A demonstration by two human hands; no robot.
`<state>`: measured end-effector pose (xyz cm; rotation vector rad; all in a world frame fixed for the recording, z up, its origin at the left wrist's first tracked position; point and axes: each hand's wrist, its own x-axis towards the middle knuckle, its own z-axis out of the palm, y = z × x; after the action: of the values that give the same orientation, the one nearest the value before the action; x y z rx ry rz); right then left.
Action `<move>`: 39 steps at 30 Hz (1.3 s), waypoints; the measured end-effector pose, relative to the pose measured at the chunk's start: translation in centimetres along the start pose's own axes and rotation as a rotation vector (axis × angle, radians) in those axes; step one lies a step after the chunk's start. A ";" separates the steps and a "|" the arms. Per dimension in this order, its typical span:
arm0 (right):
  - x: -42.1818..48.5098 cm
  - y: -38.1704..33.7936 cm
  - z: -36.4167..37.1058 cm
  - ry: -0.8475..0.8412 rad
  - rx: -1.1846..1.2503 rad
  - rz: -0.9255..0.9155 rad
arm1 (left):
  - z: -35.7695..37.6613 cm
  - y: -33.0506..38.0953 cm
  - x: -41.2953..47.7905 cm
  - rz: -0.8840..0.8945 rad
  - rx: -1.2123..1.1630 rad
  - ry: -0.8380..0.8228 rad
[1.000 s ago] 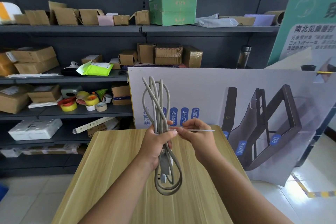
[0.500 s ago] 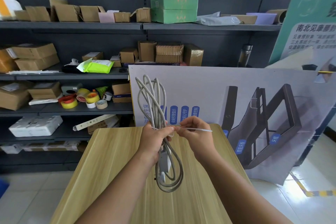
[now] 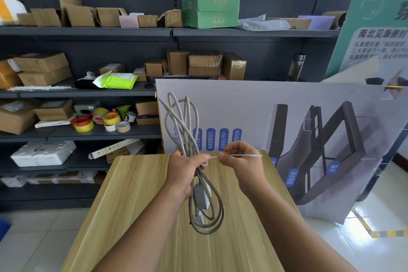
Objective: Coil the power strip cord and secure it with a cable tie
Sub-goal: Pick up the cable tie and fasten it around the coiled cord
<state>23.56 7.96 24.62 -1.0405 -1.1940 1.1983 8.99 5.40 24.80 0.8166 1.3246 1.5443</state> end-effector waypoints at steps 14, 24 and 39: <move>1.7 -2.1 -3.5 0.084 0.082 0.003 | -0.6 1.2 0.6 0.002 -0.016 -0.124; 1.9 -2.1 -4.2 0.088 0.052 0.022 | -0.5 1.3 0.5 0.002 0.025 -0.150; 1.5 -1.8 -4.5 0.005 0.263 0.152 | -2.1 0.6 1.9 -0.066 -0.037 -0.226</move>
<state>28.23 9.41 26.12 -0.9464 -0.9353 1.4282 6.29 6.43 24.81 0.8876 1.1434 1.3772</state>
